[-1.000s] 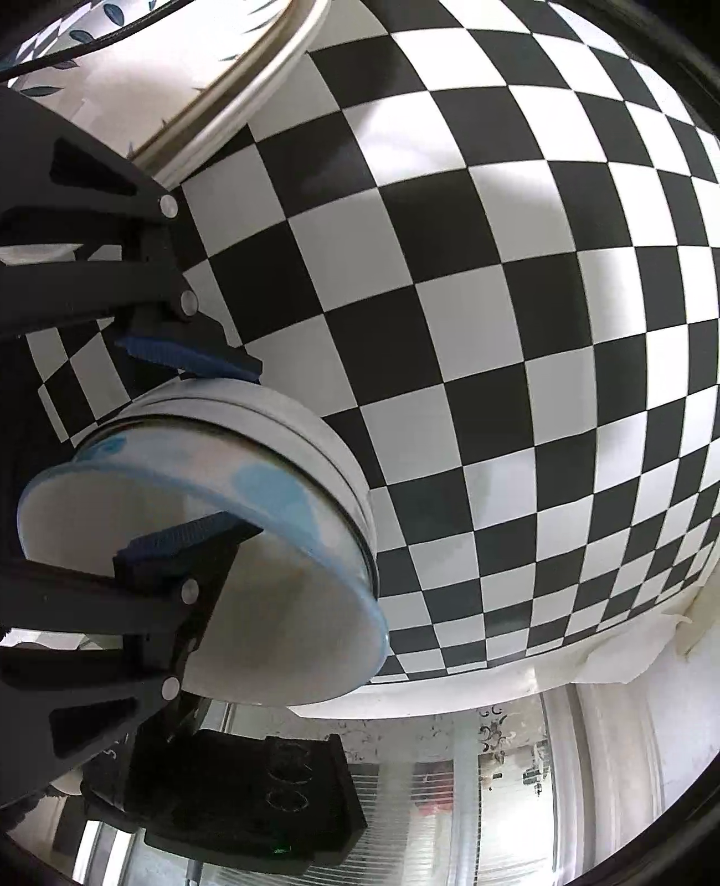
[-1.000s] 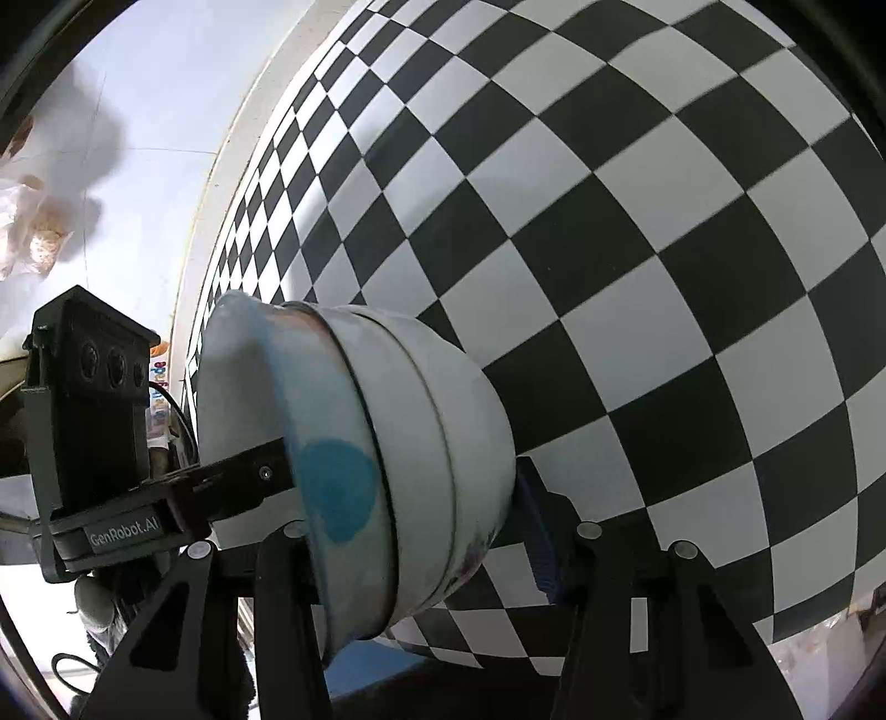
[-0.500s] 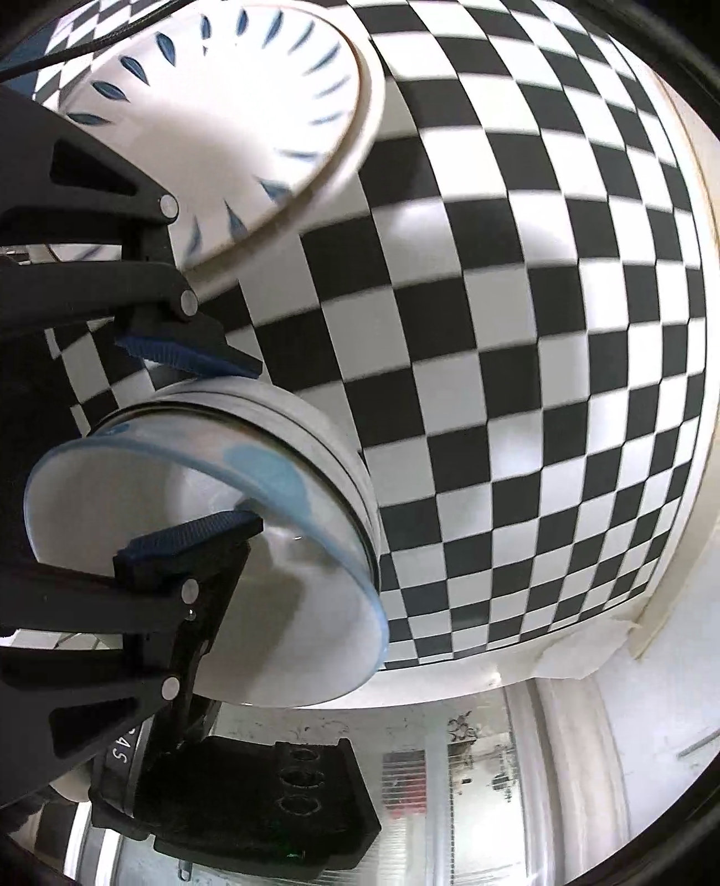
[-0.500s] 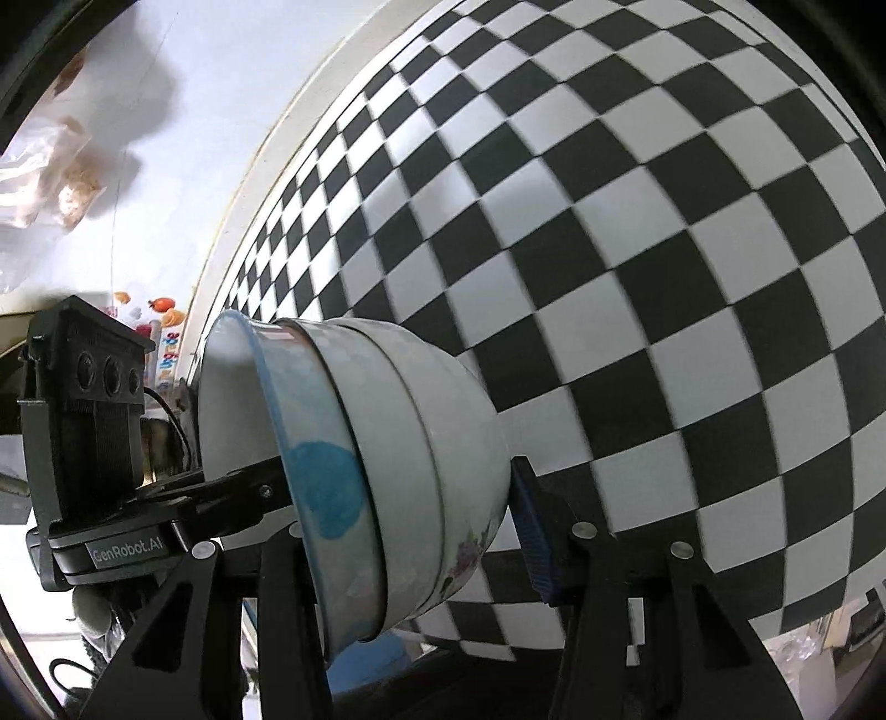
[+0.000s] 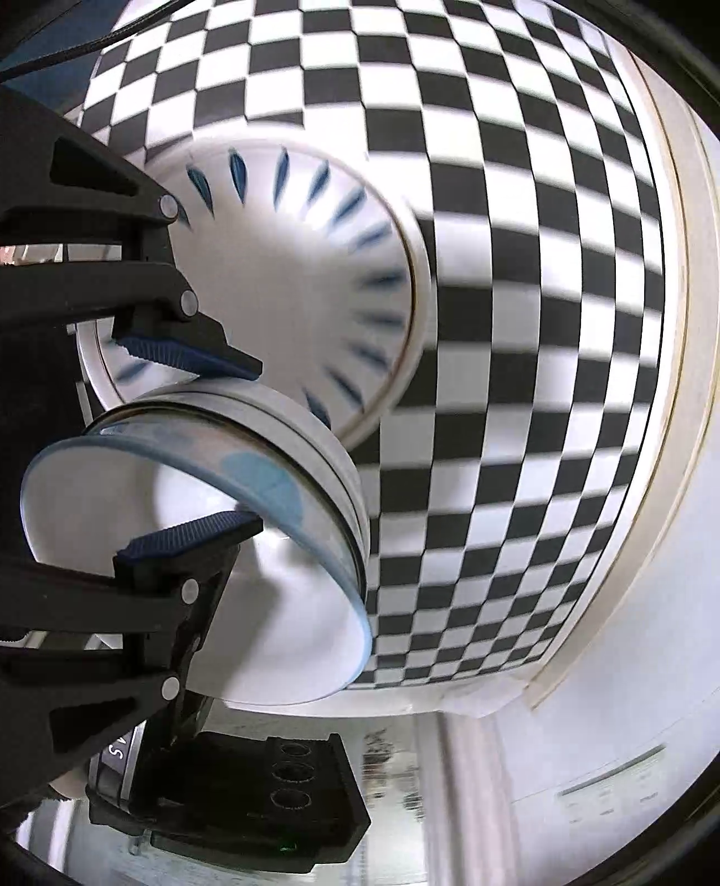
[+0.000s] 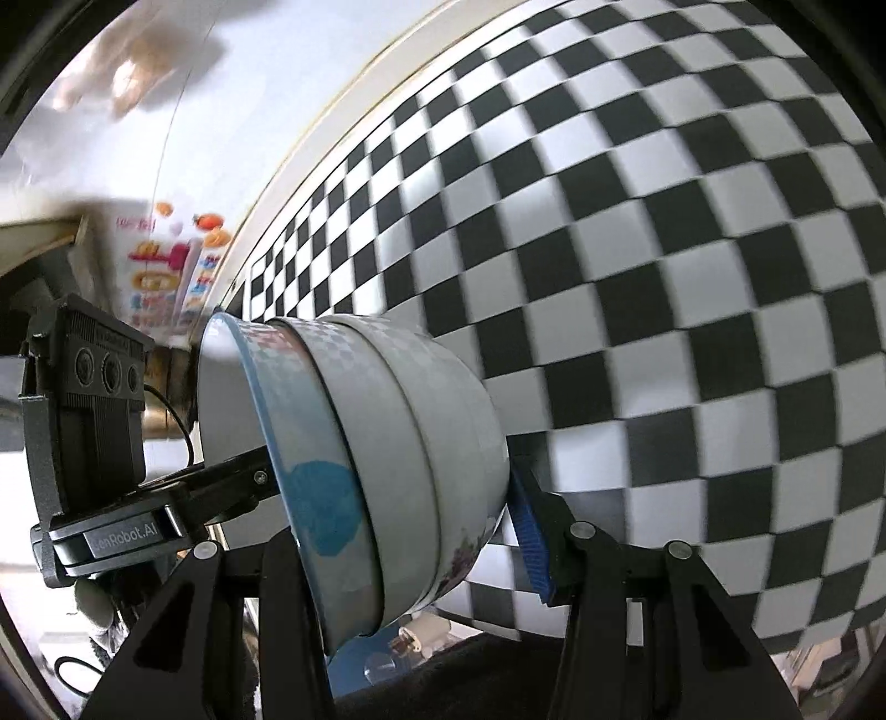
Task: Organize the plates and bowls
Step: 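Lift the bowl stack with both grippers and carry it over the plate stack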
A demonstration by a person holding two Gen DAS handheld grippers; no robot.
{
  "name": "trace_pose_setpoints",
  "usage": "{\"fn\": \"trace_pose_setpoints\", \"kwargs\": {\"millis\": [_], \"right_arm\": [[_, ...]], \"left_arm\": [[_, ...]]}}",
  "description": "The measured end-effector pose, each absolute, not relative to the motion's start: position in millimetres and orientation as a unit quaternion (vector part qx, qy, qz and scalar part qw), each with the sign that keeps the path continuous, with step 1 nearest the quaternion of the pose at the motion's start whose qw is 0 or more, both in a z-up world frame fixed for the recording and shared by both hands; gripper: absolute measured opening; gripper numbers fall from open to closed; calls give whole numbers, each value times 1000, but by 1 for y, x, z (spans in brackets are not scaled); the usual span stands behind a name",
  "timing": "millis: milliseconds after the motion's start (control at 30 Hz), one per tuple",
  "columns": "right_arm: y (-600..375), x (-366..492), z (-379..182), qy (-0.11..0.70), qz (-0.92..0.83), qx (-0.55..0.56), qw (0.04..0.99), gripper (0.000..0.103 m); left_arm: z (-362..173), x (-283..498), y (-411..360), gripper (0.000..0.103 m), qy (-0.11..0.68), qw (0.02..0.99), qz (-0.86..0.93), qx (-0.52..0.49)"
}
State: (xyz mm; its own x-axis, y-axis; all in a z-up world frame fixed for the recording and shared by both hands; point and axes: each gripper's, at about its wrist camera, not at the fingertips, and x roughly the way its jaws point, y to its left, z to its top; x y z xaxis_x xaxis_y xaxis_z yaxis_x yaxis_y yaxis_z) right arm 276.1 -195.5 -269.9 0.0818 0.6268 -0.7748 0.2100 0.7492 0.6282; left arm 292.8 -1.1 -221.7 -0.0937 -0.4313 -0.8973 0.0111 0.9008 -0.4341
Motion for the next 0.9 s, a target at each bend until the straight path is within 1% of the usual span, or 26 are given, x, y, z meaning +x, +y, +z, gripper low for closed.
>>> {"fn": "trace_pose_setpoints", "kwargs": {"millis": [133,367,533,900], "right_arm": [[-171,277,-269,667,181,300,658,49],[-136,280,-284,685,203,277,643,49],[-121,285,-293,693,207,266,637,49],[-113,292,-295,697,211,258,635,49]], "left_arm": [[-224,288,25,45,716,664,-147,-156],[-240,282,55,45,719,662,-113,-178],[-246,282,62,45,720,661,-105,-182],[-250,285,70,45,722,658,-102,-188]]}}
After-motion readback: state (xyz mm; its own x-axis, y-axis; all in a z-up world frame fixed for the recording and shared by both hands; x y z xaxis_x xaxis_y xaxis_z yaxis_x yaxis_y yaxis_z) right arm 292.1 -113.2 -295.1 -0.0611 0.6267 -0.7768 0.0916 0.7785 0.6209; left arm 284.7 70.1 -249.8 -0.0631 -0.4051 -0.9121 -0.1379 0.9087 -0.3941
